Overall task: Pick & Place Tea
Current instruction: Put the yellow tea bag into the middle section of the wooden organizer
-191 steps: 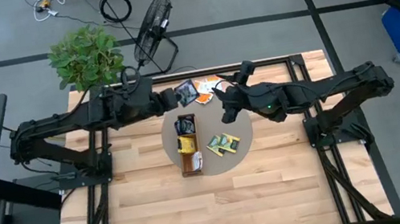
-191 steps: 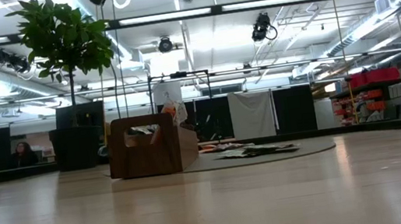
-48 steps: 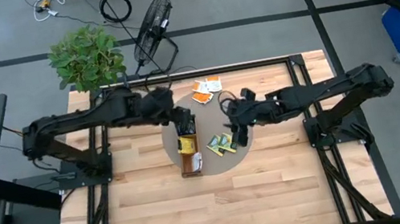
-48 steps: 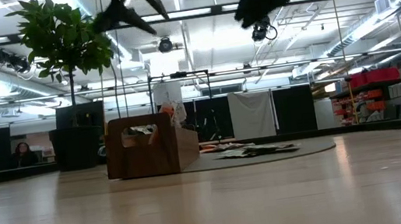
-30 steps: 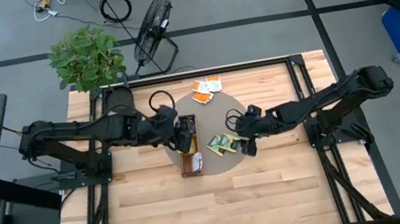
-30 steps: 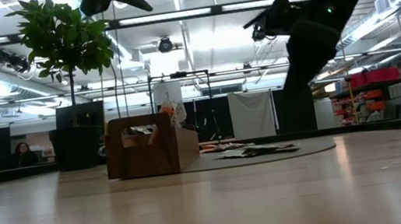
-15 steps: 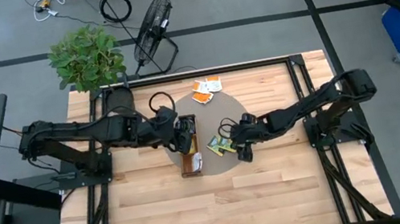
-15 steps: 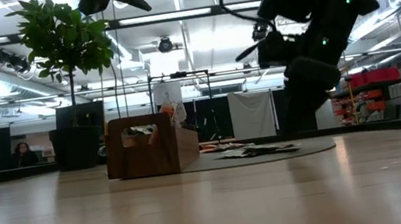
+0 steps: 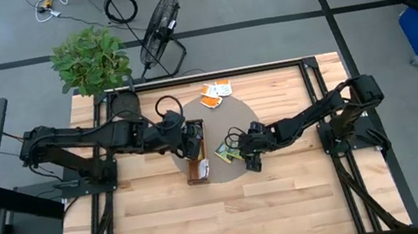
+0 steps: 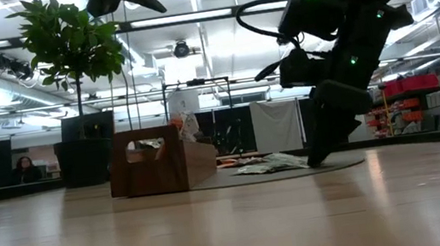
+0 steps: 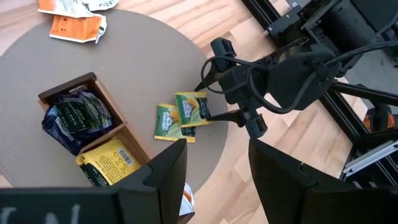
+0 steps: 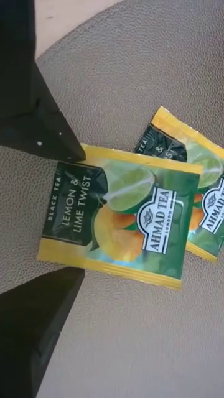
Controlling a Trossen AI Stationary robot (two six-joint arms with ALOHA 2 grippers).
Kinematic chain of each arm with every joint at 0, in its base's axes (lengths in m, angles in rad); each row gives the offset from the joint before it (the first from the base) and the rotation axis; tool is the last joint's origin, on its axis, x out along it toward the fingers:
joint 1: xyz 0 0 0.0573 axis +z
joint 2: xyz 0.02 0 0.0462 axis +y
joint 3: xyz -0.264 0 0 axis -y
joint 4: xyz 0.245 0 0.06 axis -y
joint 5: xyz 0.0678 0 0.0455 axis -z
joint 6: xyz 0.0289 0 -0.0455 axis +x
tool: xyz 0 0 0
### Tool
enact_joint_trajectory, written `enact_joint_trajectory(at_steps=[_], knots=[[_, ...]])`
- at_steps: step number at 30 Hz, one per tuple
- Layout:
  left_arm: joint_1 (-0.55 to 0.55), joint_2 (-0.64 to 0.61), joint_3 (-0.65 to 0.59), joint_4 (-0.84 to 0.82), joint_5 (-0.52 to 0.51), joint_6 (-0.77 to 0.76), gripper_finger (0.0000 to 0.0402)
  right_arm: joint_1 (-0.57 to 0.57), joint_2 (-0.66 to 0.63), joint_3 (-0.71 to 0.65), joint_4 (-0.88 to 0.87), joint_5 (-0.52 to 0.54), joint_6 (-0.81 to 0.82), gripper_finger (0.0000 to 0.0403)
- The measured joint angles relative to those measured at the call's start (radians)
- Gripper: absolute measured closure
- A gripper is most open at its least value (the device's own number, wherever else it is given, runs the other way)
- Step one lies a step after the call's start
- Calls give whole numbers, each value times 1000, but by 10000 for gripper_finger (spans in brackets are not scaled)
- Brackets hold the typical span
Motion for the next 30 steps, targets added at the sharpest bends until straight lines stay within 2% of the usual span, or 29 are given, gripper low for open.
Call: enact_joint_trajectory(at_steps=[30], knots=[[0,0,0,2,-25,0,223,0,-2,1,-10,-33,-23,324]])
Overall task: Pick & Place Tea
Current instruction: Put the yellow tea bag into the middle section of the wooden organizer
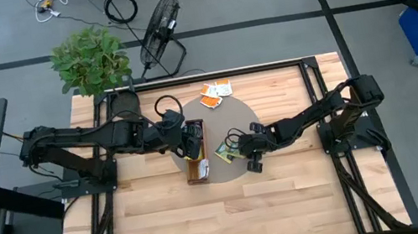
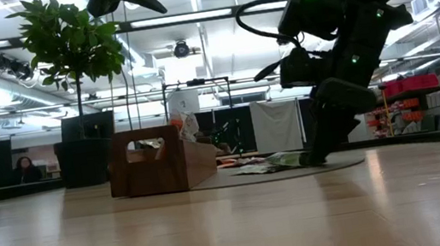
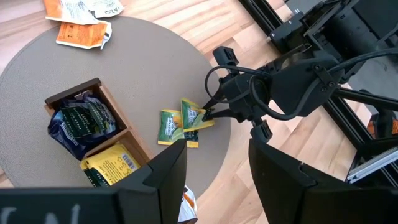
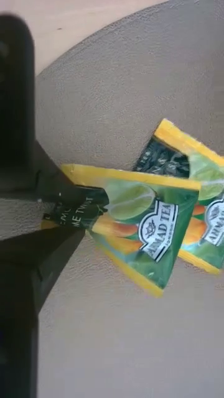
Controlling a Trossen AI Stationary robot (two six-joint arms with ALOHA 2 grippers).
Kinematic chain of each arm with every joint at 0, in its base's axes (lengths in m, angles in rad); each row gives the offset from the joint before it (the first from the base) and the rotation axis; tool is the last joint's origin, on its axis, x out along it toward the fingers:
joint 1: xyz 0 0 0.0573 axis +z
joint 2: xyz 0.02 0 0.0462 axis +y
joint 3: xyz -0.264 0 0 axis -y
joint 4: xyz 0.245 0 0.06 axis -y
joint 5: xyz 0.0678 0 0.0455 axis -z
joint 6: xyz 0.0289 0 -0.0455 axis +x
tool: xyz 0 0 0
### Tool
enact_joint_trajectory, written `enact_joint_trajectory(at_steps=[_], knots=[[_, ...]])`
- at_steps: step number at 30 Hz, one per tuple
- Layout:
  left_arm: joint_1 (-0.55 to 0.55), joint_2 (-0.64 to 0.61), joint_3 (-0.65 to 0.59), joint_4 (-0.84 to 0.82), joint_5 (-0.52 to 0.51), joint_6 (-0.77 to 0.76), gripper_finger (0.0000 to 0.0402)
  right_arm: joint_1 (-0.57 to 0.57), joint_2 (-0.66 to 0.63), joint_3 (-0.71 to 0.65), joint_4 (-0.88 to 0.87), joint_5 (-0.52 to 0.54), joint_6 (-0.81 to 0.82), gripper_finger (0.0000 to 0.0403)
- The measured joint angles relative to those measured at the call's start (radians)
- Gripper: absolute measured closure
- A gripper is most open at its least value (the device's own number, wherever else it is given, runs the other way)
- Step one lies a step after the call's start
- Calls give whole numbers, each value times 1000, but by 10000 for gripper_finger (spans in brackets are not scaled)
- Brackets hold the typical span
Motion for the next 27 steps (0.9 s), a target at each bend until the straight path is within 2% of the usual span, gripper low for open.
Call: enact_joint_trajectory(at_steps=[7,14,20,27], knots=[[0,0,0,0,0,0,223,0,-6,74,-56,9,-48,394],[0,0,0,0,0,7,223,0,-8,171,-143,36,-91,398],[-28,0,0,13,-51,113,223,0,-9,283,-282,19,-56,399],[-34,0,0,16,-56,168,223,-1,-9,414,-418,-2,-49,400]])
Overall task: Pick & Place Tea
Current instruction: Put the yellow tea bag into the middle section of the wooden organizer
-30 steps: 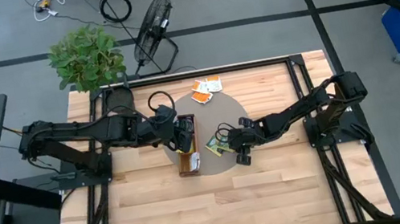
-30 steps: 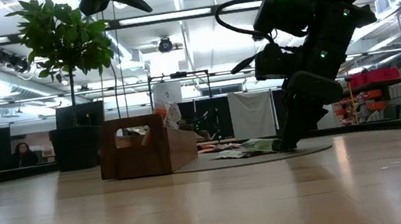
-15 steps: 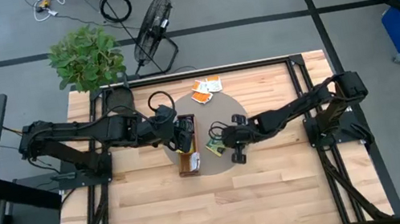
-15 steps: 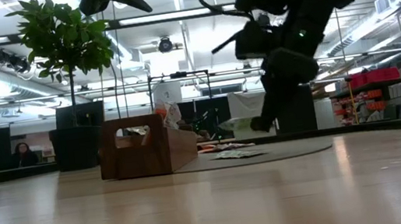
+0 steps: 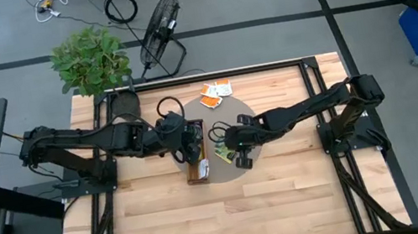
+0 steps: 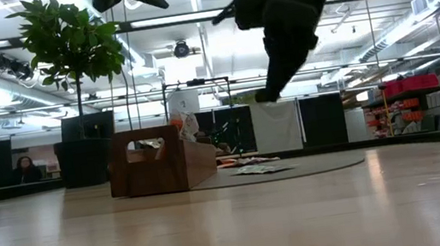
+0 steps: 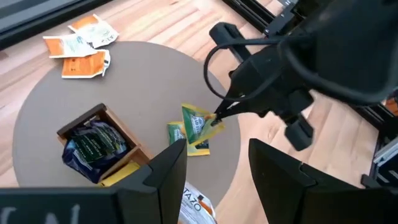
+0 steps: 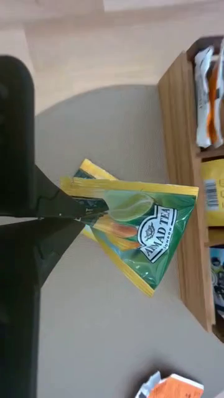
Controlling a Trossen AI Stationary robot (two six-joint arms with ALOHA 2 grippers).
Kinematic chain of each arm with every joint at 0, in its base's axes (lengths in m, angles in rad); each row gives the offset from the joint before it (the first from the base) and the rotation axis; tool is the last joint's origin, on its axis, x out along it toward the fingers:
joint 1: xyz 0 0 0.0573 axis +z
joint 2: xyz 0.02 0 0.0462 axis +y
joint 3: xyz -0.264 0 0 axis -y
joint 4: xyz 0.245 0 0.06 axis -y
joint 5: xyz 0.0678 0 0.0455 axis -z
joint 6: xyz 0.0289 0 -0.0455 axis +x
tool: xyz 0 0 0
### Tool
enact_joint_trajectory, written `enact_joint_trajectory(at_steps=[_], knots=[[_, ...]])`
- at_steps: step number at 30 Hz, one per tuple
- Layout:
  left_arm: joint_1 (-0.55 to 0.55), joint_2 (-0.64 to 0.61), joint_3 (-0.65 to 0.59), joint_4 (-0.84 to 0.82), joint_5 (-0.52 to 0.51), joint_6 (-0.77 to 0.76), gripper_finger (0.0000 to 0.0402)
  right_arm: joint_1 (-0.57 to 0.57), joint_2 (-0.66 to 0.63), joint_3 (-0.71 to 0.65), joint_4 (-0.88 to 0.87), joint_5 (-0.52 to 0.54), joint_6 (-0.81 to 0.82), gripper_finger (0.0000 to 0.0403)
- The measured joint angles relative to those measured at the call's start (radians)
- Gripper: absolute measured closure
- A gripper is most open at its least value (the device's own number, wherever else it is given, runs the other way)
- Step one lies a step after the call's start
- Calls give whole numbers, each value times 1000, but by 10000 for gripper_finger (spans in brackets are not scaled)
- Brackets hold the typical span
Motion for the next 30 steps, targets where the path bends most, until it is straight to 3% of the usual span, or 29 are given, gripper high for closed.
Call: enact_joint_trajectory(at_steps=[8,16,26,30], knots=[[-42,0,0,0,1,149,223,-32,-6,113,-135,-129,-19,401],[-110,0,0,4,0,555,223,-87,-58,144,-149,-282,36,402],[-116,0,0,181,1,822,223,-140,-110,145,-113,-509,260,402],[-111,0,0,228,0,998,223,-140,-110,145,-74,-596,354,402]])
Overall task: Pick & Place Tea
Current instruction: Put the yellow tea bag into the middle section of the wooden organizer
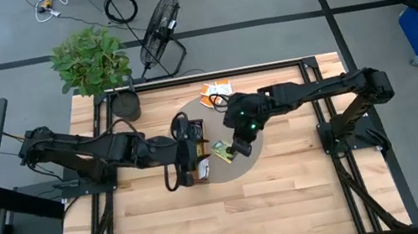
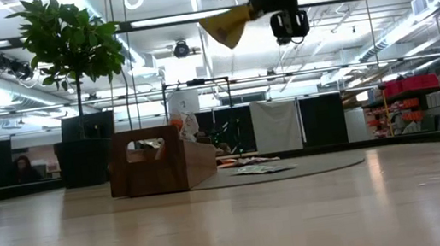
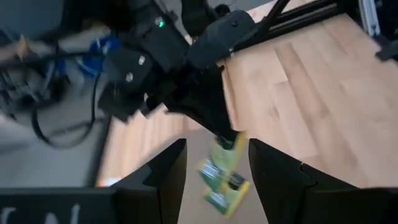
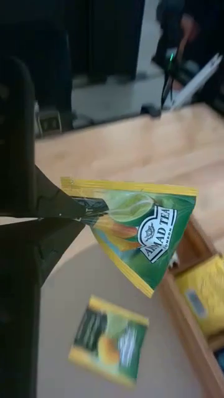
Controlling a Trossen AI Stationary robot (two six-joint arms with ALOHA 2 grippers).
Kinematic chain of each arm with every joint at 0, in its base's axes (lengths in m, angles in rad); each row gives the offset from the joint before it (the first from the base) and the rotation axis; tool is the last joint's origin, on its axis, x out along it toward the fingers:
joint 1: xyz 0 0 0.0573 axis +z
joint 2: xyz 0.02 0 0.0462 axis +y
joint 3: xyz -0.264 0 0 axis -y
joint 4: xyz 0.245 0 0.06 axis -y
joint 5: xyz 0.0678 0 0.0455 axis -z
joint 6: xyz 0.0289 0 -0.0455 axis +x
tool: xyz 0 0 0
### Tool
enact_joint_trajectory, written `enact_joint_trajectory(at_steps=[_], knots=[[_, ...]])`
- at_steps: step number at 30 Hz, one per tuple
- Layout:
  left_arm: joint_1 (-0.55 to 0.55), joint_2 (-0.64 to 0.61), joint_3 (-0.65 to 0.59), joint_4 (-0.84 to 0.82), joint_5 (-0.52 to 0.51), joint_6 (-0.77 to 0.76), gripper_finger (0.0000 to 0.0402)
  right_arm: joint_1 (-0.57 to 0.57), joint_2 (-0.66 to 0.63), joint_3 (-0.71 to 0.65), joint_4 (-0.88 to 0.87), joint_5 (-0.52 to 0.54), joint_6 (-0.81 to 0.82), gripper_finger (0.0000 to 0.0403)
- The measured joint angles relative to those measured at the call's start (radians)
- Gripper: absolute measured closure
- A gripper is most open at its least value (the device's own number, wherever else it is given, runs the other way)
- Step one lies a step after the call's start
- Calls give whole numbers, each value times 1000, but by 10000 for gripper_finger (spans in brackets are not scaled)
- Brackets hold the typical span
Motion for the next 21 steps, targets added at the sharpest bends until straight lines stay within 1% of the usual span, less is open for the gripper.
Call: enact_joint_trajectory(at_steps=[3,9,15,21], knots=[[2,0,0,3,-3,87,223,0,0,0,36,-42,45,402],[1,14,0,1,7,167,223,-3,-1,0,154,-85,128,402],[0,42,0,-7,23,179,223,-17,-2,0,250,-127,233,402],[0,65,0,-38,33,222,223,-27,-2,1,273,-129,282,402]])
